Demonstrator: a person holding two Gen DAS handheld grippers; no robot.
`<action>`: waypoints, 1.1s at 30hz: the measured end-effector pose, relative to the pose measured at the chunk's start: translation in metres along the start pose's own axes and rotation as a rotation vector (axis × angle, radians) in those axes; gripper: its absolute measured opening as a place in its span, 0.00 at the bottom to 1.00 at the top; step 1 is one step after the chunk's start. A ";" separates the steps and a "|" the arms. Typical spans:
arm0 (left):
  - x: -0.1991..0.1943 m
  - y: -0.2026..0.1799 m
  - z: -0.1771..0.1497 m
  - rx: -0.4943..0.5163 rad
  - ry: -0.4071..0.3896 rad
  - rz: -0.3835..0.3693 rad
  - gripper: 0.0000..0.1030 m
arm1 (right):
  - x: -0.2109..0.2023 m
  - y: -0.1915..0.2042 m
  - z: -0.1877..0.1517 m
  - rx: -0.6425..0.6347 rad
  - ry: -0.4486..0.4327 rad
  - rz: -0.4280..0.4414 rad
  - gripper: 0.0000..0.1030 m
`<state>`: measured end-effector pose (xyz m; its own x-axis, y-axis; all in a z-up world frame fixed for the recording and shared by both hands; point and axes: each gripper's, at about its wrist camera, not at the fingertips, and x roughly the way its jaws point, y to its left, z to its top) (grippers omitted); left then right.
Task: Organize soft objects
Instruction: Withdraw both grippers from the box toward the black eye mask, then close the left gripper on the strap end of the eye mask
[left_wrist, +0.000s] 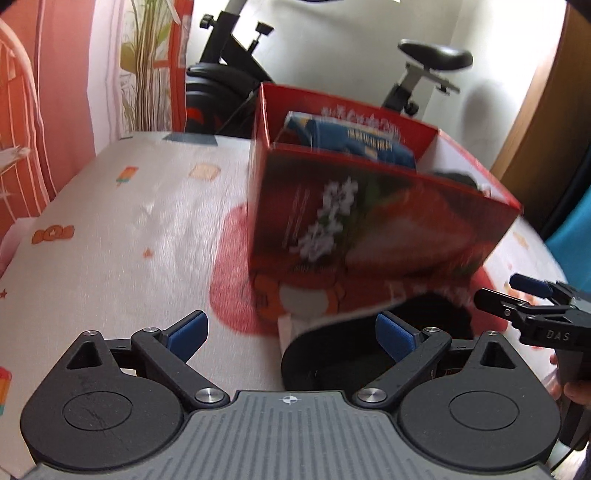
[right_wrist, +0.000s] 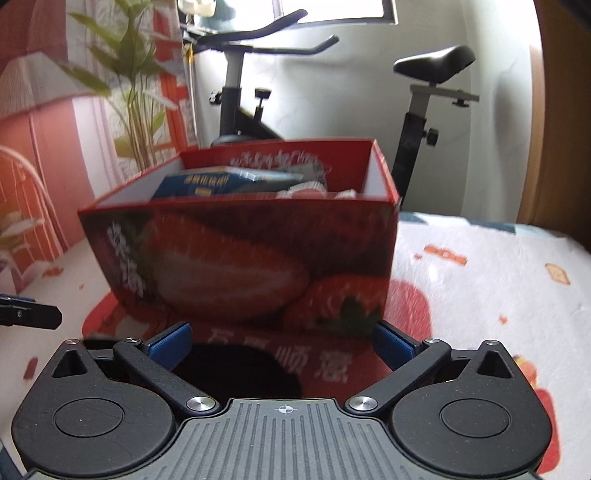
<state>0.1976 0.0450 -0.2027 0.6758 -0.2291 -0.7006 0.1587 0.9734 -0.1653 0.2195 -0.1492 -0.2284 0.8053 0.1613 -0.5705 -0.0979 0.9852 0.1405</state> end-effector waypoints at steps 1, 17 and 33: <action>0.000 -0.001 -0.004 0.009 0.007 0.006 0.96 | 0.003 0.002 -0.005 -0.010 0.013 0.002 1.00; 0.001 -0.004 -0.025 0.000 0.037 0.033 0.95 | 0.036 0.030 -0.035 -0.191 0.110 -0.038 1.00; 0.001 -0.003 -0.030 -0.033 0.041 -0.039 0.63 | 0.041 0.021 -0.034 -0.139 0.132 0.011 1.00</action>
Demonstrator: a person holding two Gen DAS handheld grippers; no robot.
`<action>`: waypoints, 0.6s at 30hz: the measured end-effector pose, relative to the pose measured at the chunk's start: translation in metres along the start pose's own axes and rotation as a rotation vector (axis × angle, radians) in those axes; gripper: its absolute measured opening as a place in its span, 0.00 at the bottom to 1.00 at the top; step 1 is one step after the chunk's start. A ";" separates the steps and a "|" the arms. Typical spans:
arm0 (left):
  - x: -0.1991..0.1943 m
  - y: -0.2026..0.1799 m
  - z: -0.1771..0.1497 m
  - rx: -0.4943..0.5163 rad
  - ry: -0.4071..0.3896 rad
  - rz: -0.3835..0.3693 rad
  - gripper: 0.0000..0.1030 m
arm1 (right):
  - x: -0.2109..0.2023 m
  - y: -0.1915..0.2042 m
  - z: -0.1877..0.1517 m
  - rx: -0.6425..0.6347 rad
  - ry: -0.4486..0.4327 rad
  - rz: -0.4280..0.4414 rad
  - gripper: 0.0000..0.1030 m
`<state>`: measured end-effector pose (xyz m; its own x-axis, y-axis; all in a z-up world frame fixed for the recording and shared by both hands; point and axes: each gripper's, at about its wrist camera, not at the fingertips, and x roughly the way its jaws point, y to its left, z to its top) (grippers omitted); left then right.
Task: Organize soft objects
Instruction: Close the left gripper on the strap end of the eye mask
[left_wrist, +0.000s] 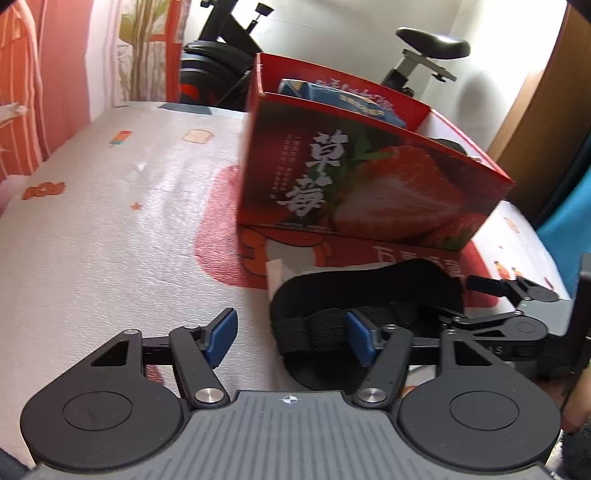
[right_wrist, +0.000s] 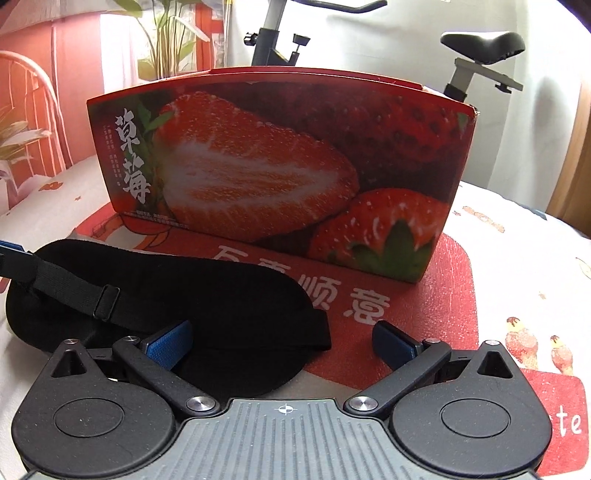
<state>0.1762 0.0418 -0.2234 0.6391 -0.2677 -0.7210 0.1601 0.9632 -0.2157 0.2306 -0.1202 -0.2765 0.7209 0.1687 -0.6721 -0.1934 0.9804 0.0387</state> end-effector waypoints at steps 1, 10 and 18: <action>0.000 0.000 0.000 -0.002 0.001 -0.014 0.63 | 0.000 -0.001 0.000 0.007 0.002 0.005 1.00; 0.003 0.002 -0.002 -0.047 0.031 -0.072 0.63 | 0.000 0.000 0.000 0.006 0.001 0.002 1.00; -0.002 -0.006 0.000 -0.032 0.002 -0.114 0.63 | 0.000 -0.001 0.000 0.006 0.001 0.001 1.00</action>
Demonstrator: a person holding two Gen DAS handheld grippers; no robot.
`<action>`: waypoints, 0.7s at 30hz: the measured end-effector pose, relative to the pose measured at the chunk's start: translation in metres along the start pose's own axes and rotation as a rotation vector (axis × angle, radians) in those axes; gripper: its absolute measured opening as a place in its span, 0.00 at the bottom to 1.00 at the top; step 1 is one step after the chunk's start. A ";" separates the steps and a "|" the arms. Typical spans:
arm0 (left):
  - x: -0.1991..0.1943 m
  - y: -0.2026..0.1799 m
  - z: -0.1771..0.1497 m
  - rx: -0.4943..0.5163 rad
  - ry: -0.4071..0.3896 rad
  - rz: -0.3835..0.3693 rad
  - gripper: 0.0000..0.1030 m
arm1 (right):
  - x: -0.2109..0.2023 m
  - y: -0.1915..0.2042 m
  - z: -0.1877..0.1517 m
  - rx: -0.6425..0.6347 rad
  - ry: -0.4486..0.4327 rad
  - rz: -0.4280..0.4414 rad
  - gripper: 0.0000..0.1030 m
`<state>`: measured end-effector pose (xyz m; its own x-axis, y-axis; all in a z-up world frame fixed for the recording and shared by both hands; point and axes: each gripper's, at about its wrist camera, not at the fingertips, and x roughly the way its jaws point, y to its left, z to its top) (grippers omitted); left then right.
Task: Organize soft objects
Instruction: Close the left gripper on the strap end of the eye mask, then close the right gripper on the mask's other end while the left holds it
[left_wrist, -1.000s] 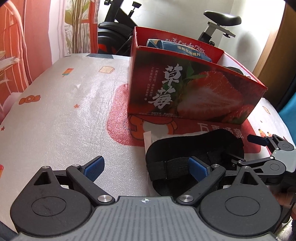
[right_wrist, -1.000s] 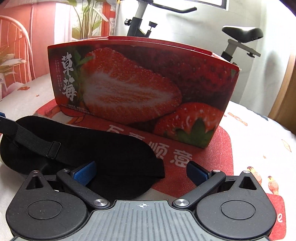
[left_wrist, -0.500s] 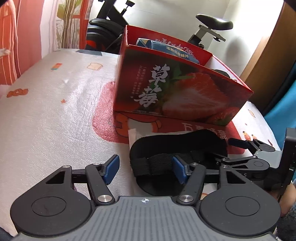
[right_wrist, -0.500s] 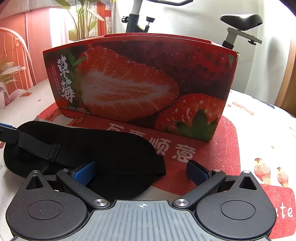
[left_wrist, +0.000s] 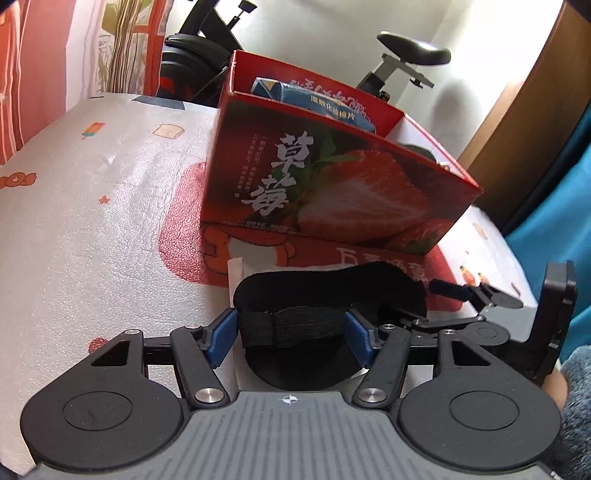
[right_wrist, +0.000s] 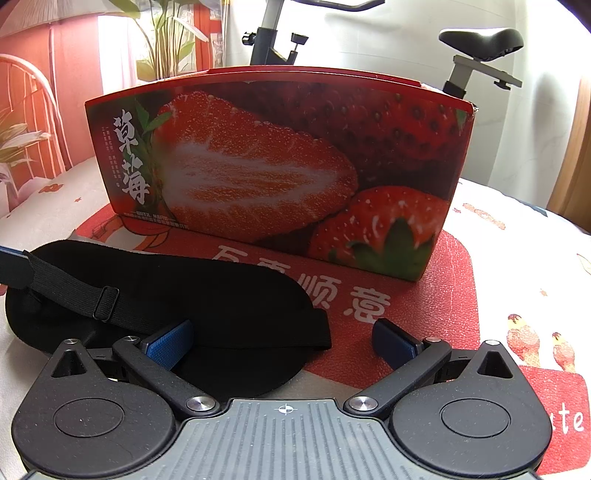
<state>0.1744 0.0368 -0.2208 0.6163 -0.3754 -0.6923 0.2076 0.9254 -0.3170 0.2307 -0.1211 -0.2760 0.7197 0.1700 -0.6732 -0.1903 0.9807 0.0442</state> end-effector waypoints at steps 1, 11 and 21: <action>-0.001 0.001 0.000 -0.007 -0.006 -0.007 0.63 | 0.000 0.000 0.000 0.000 0.000 0.000 1.00; 0.008 0.012 -0.001 -0.084 0.011 -0.082 0.37 | 0.000 0.000 0.000 0.000 0.000 0.001 1.00; 0.018 0.016 -0.001 -0.085 0.029 -0.033 0.17 | 0.000 0.002 0.000 -0.010 0.014 0.020 1.00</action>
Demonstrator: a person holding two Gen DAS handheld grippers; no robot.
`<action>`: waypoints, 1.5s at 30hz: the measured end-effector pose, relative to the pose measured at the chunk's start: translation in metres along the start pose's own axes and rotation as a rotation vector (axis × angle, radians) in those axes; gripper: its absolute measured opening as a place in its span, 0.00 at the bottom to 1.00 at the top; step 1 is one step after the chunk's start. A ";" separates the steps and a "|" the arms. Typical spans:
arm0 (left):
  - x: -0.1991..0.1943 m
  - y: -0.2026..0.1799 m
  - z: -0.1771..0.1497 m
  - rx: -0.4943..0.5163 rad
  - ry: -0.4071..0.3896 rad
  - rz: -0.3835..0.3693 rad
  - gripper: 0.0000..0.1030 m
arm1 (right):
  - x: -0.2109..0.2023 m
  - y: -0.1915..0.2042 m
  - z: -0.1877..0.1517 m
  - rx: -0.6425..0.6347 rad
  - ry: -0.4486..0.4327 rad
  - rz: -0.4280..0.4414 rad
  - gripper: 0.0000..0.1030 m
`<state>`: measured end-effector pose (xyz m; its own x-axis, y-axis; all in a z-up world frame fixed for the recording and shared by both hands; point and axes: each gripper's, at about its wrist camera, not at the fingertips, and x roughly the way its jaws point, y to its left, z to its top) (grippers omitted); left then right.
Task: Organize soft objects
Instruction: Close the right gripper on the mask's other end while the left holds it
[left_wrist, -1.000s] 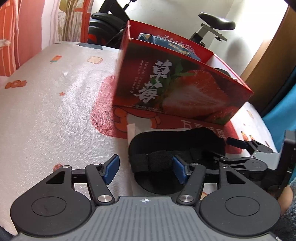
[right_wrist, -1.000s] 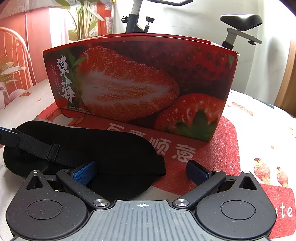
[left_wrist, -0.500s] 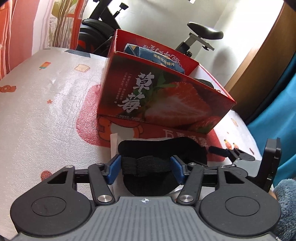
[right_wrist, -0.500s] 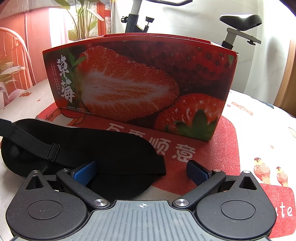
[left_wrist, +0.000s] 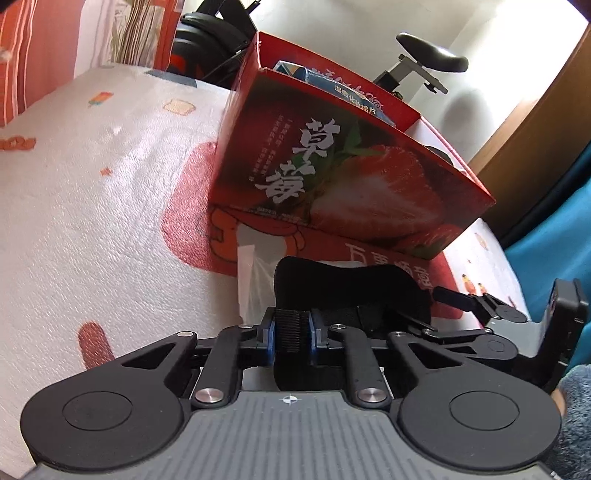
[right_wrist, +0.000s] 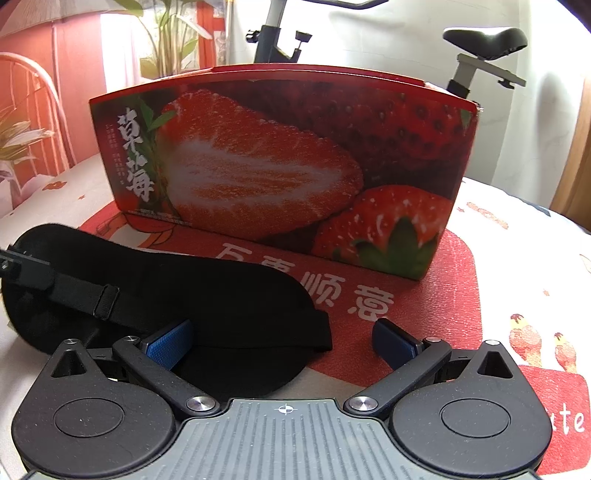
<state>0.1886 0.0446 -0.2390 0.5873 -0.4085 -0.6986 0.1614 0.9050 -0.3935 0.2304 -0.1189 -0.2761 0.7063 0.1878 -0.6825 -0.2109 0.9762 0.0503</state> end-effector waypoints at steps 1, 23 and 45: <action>0.000 0.000 0.001 0.010 -0.003 0.009 0.17 | 0.000 0.000 0.000 -0.003 0.002 0.005 1.00; 0.007 0.006 -0.002 0.015 -0.014 0.045 0.19 | -0.018 -0.016 0.003 0.220 0.014 0.227 0.98; 0.007 0.006 -0.003 0.011 -0.016 0.044 0.20 | -0.036 -0.030 0.016 0.254 -0.075 0.248 0.10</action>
<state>0.1915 0.0469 -0.2483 0.6066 -0.3666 -0.7054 0.1441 0.9234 -0.3558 0.2222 -0.1536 -0.2420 0.7045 0.4203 -0.5718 -0.2142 0.8941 0.3933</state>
